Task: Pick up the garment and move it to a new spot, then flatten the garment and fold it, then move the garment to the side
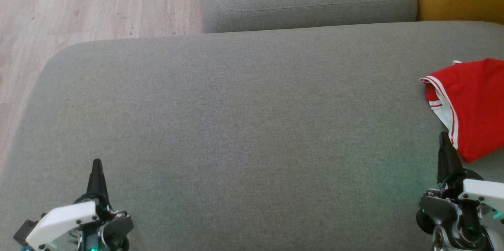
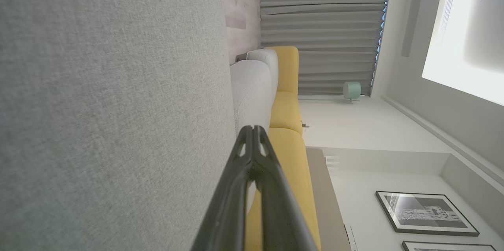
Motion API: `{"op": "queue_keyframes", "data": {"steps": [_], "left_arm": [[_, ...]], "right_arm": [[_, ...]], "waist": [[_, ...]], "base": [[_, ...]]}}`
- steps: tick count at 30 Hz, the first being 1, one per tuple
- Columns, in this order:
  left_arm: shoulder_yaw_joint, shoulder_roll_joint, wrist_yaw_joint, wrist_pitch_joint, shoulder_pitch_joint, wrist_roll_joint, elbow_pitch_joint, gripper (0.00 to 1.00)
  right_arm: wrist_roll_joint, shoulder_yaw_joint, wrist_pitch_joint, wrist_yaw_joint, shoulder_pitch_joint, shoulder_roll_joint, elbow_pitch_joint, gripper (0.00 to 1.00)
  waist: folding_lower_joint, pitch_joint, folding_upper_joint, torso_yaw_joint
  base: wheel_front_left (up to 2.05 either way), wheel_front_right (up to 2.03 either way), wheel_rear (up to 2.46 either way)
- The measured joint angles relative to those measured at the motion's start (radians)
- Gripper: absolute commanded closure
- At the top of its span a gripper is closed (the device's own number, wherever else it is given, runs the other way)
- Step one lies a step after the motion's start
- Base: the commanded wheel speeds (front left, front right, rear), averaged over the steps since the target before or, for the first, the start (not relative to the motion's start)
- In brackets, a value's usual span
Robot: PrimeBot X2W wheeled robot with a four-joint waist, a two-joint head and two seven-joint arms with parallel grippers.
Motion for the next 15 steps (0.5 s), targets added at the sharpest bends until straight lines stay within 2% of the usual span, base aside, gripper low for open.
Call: {"op": "queue_keyframes", "data": {"steps": [15], "left_arm": [[0.001,-0.001,0.000,0.000,0.000,0.000,0.000,1.00]], "right_arm": [[-0.001,-0.004,0.008,0.000,0.000,0.001,0.000,1.00]], "waist": [[0.0000,0.000,0.0000,0.000]], "base": [[0.00,0.00,0.00]]}}
